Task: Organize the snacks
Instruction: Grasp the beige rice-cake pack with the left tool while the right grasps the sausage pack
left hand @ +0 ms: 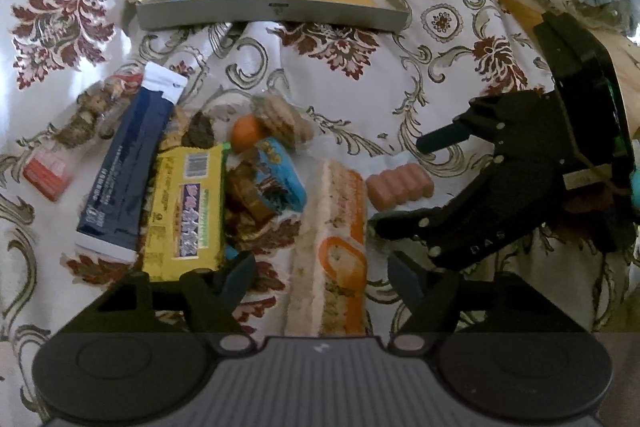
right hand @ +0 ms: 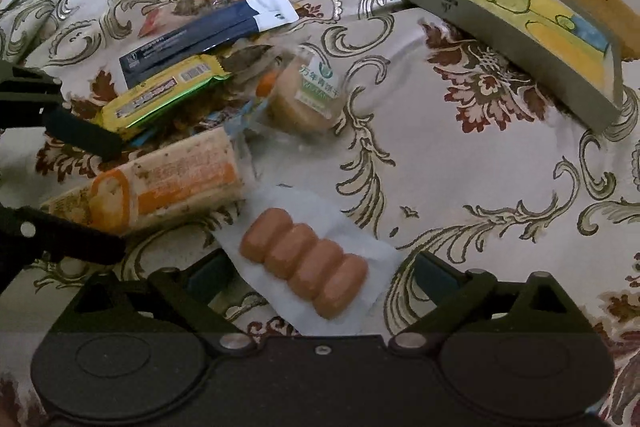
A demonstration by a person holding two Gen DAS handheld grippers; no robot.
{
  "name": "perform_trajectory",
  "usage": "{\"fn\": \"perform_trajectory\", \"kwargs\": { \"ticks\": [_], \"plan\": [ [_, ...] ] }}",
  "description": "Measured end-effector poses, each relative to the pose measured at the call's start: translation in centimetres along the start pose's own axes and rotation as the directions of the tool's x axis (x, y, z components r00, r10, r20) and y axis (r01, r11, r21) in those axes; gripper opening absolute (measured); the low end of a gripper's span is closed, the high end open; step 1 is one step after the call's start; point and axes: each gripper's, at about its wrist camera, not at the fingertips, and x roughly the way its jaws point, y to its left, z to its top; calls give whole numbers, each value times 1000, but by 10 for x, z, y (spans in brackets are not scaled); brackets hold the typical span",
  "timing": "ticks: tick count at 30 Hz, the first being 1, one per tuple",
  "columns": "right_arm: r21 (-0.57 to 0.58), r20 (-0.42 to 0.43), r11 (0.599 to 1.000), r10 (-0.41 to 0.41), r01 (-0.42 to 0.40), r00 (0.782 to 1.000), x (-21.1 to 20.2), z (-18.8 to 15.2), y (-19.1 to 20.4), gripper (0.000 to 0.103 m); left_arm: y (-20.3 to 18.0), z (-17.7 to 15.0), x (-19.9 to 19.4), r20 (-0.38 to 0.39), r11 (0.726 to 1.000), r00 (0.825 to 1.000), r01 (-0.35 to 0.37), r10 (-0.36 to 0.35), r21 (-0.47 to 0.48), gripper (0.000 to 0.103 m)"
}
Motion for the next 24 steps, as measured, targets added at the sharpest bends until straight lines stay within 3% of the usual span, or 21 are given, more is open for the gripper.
{"fn": "perform_trajectory", "kwargs": {
  "ticks": [11, 19, 24],
  "plan": [
    [-7, 9, 1000, -21, 21, 1000, 7, 4, 6, 97, 13, 2, 3, 1, 994, 1000, 27, -27, -109, 63],
    [9, 3, 1000, -6, 6, 1000, 5, 5, 4, 87, 14, 0, 3, 4, 993, 1000, 31, -31, -113, 59],
    [-3, 6, 1000, -22, 22, 1000, 6, 4, 7, 87, 14, 1, 6, -8, 992, 999, 42, -43, -121, 59]
  ]
}}
